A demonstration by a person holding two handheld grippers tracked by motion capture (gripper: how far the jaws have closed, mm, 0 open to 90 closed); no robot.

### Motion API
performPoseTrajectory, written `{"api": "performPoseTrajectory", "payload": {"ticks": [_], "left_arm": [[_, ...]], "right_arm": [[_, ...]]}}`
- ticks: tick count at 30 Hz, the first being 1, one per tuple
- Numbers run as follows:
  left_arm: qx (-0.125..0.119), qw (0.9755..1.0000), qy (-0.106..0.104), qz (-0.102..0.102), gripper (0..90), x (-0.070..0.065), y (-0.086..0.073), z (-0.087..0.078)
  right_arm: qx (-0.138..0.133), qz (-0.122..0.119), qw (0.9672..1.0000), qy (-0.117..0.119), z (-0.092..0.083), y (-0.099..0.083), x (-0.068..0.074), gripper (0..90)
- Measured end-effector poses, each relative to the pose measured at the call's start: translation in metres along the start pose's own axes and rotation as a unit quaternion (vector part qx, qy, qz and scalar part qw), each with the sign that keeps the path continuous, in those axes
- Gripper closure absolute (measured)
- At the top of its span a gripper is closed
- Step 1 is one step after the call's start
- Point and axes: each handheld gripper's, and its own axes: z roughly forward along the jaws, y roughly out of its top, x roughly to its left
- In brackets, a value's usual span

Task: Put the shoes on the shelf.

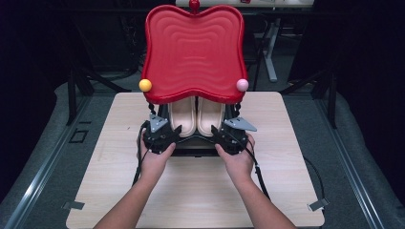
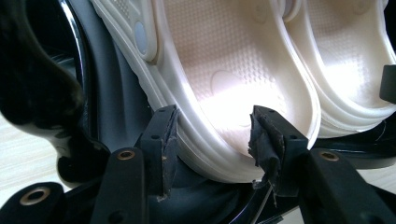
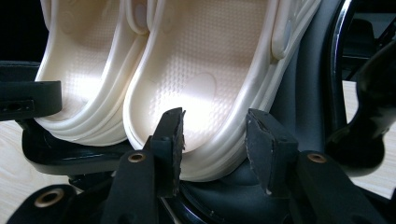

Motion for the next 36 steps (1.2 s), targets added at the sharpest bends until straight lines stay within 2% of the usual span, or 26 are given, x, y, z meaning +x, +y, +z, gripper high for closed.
{"api": "performPoseTrajectory", "payload": {"ticks": [6, 9, 12, 16, 20, 22, 25, 29, 34, 36], "left_arm": [[-0.001, 1.0000, -0.009, 0.000, 52.0, 0.0029, -0.0006, -0.0007], [-0.003, 1.0000, -0.006, 0.002, 51.5, 0.0026, -0.0009, -0.0011], [-0.004, 0.9999, -0.009, 0.005, 49.2, 0.0014, -0.0011, -0.0012], [-0.004, 0.9999, -0.003, 0.009, 53.4, 0.0017, -0.0001, -0.0002], [0.001, 0.9998, -0.005, 0.020, 54.0, 0.0019, 0.0007, -0.0005], [-0.003, 0.9992, 0.002, 0.039, 55.2, 0.0010, 0.0008, -0.0008], [-0.002, 0.9985, 0.004, 0.055, 55.9, 0.0001, 0.0022, 0.0000], [-0.004, 0.9985, -0.002, 0.054, 56.8, 0.0033, 0.0029, 0.0006], [-0.003, 0.9983, -0.003, 0.059, 56.9, 0.0031, 0.0029, 0.0003], [-0.003, 0.9982, -0.002, 0.060, 56.9, 0.0028, 0.0030, 0.0005]], "right_arm": [[0.000, -0.002, 1.0000, 0.000, -0.0006, -0.0006, 0.0003, 56.5], [-0.001, -0.001, 1.0000, 0.003, -0.0023, -0.0005, 0.0003, 57.1], [-0.001, -0.009, 0.9999, 0.008, -0.0053, -0.0007, 0.0020, 57.2], [-0.001, -0.016, 0.9998, 0.007, -0.0050, -0.0003, 0.0035, 58.0], [-0.003, -0.020, 0.9998, -0.004, -0.0042, -0.0004, 0.0026, 59.6], [-0.005, -0.015, 0.9999, -0.007, -0.0027, -0.0012, 0.0026, 59.6], [-0.002, -0.036, 0.9993, -0.005, -0.0017, -0.0002, 0.0034, 60.3], [0.000, -0.046, 0.9988, 0.014, -0.0012, 0.0016, -0.0028, 61.0], [0.003, -0.059, 0.9981, 0.015, -0.0015, 0.0026, -0.0029, 63.1], [-0.002, -0.081, 0.9967, 0.006, -0.0021, 0.0034, -0.0023, 65.1]]}}
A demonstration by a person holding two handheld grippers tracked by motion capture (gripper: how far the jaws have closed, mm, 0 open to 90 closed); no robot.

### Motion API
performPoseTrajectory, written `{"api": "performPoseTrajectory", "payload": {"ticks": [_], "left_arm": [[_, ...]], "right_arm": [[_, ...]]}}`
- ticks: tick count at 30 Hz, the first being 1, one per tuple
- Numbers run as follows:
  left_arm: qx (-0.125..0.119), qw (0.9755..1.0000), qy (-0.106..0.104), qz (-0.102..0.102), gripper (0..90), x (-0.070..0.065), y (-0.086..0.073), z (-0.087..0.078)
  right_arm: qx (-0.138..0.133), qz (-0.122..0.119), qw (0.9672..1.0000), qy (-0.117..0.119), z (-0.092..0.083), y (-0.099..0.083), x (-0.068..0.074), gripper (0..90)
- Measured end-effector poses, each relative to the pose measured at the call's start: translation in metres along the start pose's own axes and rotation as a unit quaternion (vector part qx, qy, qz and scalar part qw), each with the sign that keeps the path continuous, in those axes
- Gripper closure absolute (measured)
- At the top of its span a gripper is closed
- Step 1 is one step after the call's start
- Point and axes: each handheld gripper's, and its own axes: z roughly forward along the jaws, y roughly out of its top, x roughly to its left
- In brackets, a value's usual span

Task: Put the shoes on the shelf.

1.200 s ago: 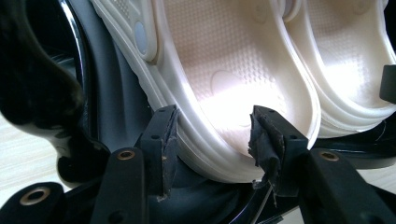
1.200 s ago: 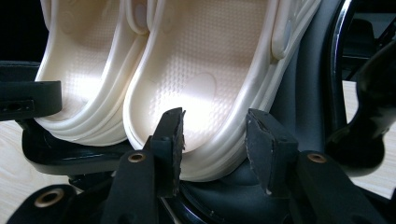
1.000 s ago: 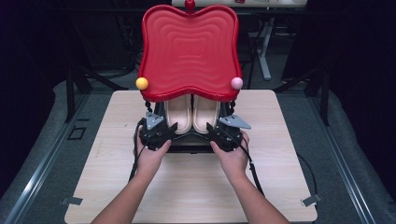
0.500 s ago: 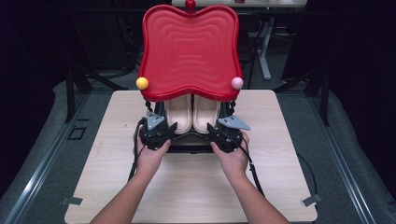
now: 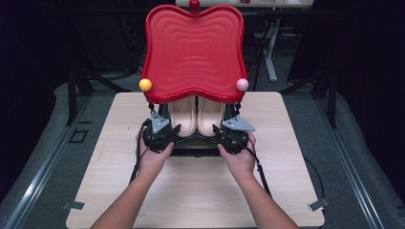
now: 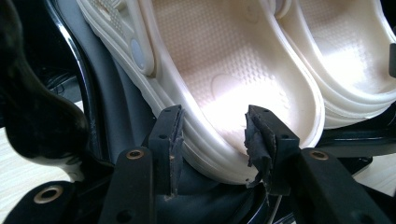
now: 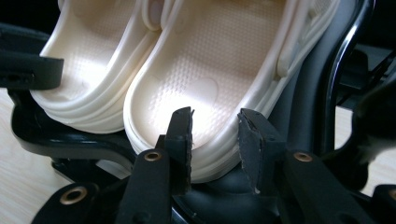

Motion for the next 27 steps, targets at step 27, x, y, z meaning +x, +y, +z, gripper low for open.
{"api": "performPoseTrajectory", "payload": {"ticks": [27], "left_arm": [[-0.035, 0.9992, -0.014, 0.014, 49.1, 0.000, -0.002, -0.034]], "right_arm": [[-0.007, -0.026, 0.9996, 0.012, -0.030, 0.005, 0.004, 54.4]]}}
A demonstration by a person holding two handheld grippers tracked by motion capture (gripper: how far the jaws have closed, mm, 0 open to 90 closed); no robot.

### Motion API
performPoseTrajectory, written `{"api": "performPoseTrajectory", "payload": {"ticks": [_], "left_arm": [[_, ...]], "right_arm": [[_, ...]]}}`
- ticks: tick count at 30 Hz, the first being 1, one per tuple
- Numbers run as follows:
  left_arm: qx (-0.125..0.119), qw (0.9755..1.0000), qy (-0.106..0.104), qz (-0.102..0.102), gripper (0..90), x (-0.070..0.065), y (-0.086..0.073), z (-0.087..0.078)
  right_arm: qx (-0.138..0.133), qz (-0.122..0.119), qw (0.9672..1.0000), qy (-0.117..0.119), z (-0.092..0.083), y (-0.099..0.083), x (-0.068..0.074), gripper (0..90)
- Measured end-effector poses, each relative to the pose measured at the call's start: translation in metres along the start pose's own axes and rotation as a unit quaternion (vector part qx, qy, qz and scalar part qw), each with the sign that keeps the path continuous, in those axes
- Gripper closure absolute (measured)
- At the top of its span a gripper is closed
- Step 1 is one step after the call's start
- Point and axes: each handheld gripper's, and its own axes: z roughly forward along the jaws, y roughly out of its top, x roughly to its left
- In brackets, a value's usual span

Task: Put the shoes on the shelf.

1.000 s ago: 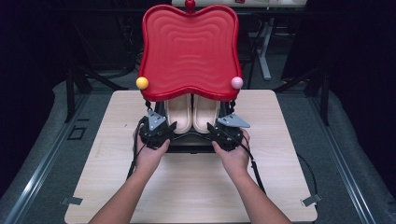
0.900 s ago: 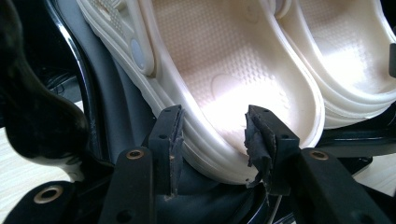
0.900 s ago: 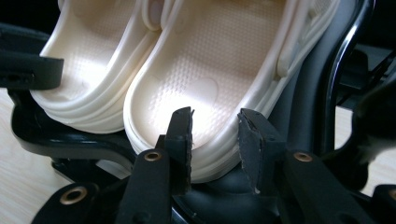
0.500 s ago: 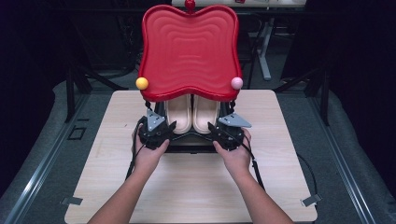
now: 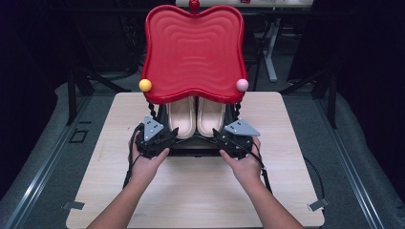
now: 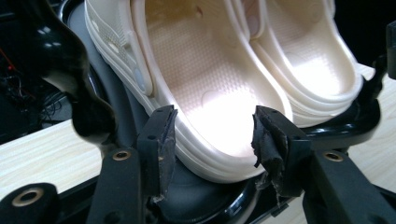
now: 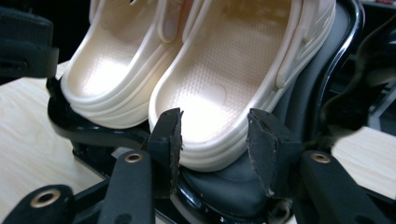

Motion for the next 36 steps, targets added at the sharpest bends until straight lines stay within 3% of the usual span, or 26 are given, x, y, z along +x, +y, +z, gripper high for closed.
{"api": "performPoseTrajectory", "payload": {"ticks": [8, 17, 21, 25, 36], "left_arm": [[0.008, 0.9999, -0.003, 0.008, 47.3, 0.004, -0.013, -0.016], [0.020, 0.9998, -0.007, -0.003, 45.4, 0.014, -0.032, -0.037], [0.030, 0.9995, 0.007, -0.002, 44.4, 0.023, -0.042, -0.046], [0.038, 0.9992, 0.013, -0.006, 44.1, 0.030, -0.054, -0.055], [0.056, 0.9981, 0.008, -0.025, 42.7, 0.029, -0.079, -0.067]], "right_arm": [[0.007, -0.027, 0.9996, 0.003, -0.019, -0.004, 0.003, 52.0], [0.017, -0.015, 0.9997, 0.009, -0.035, -0.020, -0.004, 49.8], [0.019, -0.023, 0.9996, 0.002, -0.042, -0.028, -0.009, 48.1], [0.026, -0.014, 0.9996, 0.000, -0.051, -0.040, -0.015, 47.9], [0.045, -0.004, 0.9990, -0.003, -0.071, -0.074, -0.024, 47.6]]}}
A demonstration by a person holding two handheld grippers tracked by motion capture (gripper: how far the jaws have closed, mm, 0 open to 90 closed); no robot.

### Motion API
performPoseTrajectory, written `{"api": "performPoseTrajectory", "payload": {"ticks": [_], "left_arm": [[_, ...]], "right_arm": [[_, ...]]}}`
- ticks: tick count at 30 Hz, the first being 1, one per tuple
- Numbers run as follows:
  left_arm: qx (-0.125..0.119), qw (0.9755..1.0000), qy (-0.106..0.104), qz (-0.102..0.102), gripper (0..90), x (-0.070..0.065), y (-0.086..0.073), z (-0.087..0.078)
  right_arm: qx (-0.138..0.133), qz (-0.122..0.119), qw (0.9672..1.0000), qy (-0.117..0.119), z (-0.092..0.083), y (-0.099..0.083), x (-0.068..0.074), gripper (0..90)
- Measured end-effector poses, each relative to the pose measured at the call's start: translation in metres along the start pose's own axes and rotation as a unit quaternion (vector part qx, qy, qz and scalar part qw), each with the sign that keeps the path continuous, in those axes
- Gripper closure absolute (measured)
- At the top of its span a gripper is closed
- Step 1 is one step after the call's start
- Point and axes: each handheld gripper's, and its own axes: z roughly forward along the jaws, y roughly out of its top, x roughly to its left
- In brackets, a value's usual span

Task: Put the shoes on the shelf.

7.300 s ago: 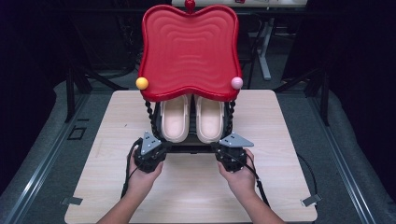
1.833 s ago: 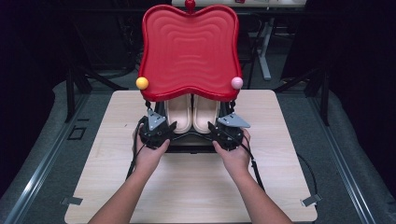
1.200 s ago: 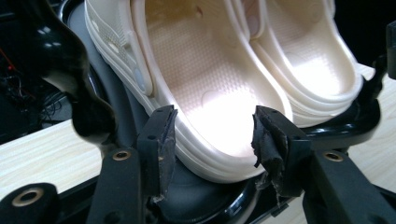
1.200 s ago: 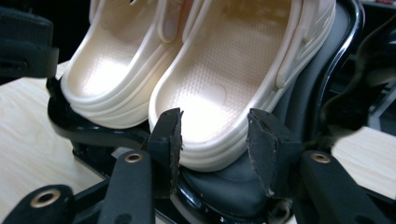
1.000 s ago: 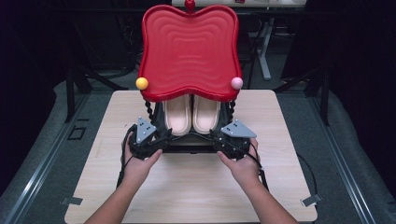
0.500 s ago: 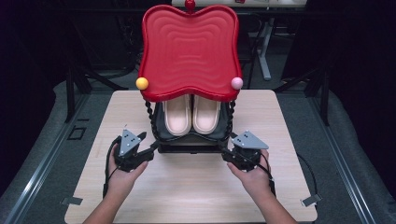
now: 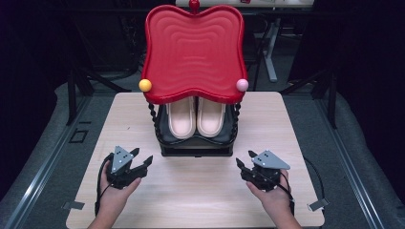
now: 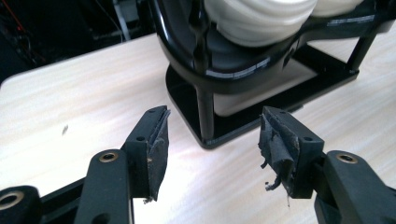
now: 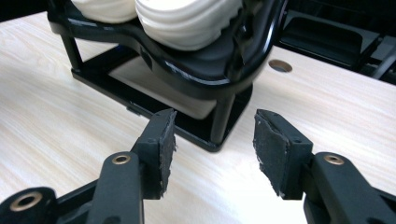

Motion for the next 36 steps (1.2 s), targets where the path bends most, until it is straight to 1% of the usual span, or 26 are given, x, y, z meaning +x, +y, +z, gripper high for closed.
{"api": "performPoseTrajectory", "payload": {"ticks": [1, 3, 4, 6, 9, 12, 14, 17, 18, 21, 23, 24, 27, 28, 32, 36], "left_arm": [[0.003, 1.0000, -0.002, -0.003, 42.5, 0.000, -0.002, -0.001], [0.007, 0.9999, -0.007, -0.004, 42.5, -0.001, -0.005, -0.003], [0.008, 1.0000, -0.005, 0.001, 42.5, -0.001, -0.007, -0.005], [0.011, 0.9999, -0.007, 0.009, 42.5, -0.001, -0.010, -0.007], [0.007, 0.9998, -0.003, 0.017, 42.4, 0.001, -0.018, -0.007], [0.012, 0.9998, 0.000, 0.014, 42.4, 0.004, -0.026, -0.005], [0.016, 0.9998, -0.002, 0.007, 42.5, 0.007, -0.030, -0.003], [0.022, 0.9997, -0.001, 0.006, 42.4, 0.009, -0.033, -0.002], [0.027, 0.9996, -0.002, 0.003, 42.4, 0.011, -0.036, 0.001], [0.033, 0.9994, -0.005, -0.007, 42.5, 0.013, -0.039, 0.004], [0.035, 0.9994, -0.003, -0.008, 42.4, 0.013, -0.040, 0.005], [0.036, 0.9993, -0.002, -0.006, 42.4, 0.014, -0.041, 0.006], [0.041, 0.9991, -0.003, -0.009, 42.4, 0.013, -0.043, 0.009], [0.044, 0.9990, -0.005, -0.010, 42.4, 0.013, -0.043, 0.010], [0.045, 0.9988, -0.010, -0.013, 42.4, 0.011, -0.044, 0.012], [0.047, 0.9987, -0.016, -0.014, 42.3, 0.010, -0.044, 0.013]], "right_arm": [[0.000, 0.004, 1.0000, 0.001, -0.001, -0.002, -0.001, 47.4], [0.003, 0.003, 1.0000, -0.001, -0.005, -0.006, -0.002, 47.1], [0.005, 0.002, 1.0000, -0.002, -0.006, -0.008, -0.003, 47.0], [0.004, 0.006, 1.0000, -0.003, -0.008, -0.011, -0.004, 46.5], [0.001, 0.003, 1.0000, -0.005, -0.010, -0.017, -0.004, 46.3], [0.001, -0.006, 0.9999, -0.010, -0.009, -0.023, -0.004, 46.3], [0.005, -0.012, 0.9999, -0.011, -0.007, -0.027, -0.004, 46.3], [0.005, -0.015, 0.9998, -0.012, -0.005, -0.031, -0.004, 46.2], [0.010, -0.010, 0.9999, -0.010, -0.001, -0.035, -0.004, 46.3], [0.014, -0.014, 0.9997, -0.011, 0.003, -0.038, -0.003, 46.0], [0.017, -0.014, 0.9997, -0.011, 0.006, -0.041, -0.003, 46.0], [0.018, -0.013, 0.9997, -0.010, 0.008, -0.042, -0.003, 46.0], [0.029, 0.000, 0.9996, 0.003, 0.011, -0.045, -0.002, 45.8], [0.030, 0.001, 0.9995, 0.005, 0.012, -0.046, 0.000, 45.8], [0.032, -0.006, 0.9994, 0.009, 0.017, -0.047, 0.004, 45.7], [0.040, -0.004, 0.9991, 0.014, 0.020, -0.049, 0.006, 45.8]]}}
